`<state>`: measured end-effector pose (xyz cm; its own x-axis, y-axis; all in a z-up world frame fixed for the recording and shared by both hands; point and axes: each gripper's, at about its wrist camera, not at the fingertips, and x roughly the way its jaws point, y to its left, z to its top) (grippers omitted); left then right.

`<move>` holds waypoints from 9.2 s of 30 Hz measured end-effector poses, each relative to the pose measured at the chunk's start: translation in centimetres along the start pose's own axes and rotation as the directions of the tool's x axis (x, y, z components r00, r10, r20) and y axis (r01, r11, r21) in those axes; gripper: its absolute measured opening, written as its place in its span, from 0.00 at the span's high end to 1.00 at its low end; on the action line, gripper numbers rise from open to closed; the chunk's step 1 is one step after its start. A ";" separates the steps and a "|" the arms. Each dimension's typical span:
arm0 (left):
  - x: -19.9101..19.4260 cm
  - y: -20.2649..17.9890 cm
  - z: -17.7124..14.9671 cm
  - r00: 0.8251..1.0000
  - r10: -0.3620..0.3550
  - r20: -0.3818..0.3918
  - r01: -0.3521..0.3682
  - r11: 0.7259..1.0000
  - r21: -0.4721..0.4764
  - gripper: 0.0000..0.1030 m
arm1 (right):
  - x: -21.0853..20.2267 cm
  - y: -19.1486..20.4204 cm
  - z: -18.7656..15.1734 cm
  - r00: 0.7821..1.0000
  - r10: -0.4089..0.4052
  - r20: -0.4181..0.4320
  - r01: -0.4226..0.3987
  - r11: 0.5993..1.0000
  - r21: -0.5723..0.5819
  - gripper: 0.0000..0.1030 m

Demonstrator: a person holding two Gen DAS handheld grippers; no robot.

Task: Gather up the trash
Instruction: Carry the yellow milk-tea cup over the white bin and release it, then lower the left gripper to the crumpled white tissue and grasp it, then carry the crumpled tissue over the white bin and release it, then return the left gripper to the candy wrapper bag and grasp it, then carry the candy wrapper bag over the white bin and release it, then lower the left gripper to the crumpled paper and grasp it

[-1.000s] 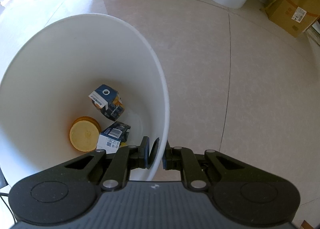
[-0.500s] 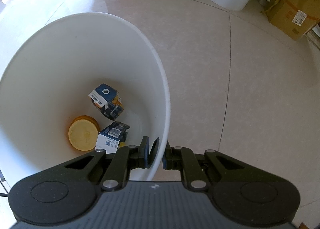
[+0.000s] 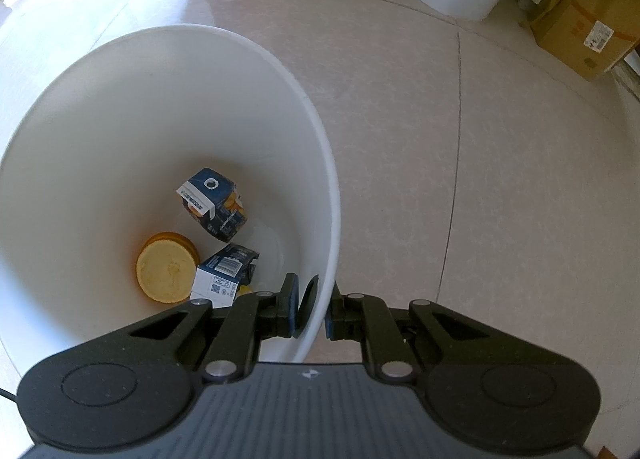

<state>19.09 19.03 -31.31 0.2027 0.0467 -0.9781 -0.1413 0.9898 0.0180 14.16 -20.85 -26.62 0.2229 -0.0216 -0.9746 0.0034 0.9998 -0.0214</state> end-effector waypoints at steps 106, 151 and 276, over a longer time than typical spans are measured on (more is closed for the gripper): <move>-2.8 3.8 -3.4 1.000 -0.001 -0.018 0.003 0.995 0.100 0.76 | -1.8 2.3 -1.8 0.997 -0.043 0.063 0.045 0.998 -0.032 0.85; -16.8 -12.4 2.1 0.970 -0.226 0.085 0.157 0.858 0.489 0.18 | -2.1 1.2 -2.1 0.998 0.011 0.070 -0.008 0.999 -0.052 0.84; -13.0 -6.6 4.5 0.980 -0.188 0.068 0.107 0.783 0.613 0.20 | -1.5 -0.9 -0.7 0.999 0.038 -0.002 -0.037 0.987 0.153 0.89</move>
<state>21.70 12.50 -17.77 0.2914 -0.1312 -0.9476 0.5053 0.8622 0.0360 13.17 -21.73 -25.30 0.2211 0.0161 -0.9751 0.1446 0.9883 0.0491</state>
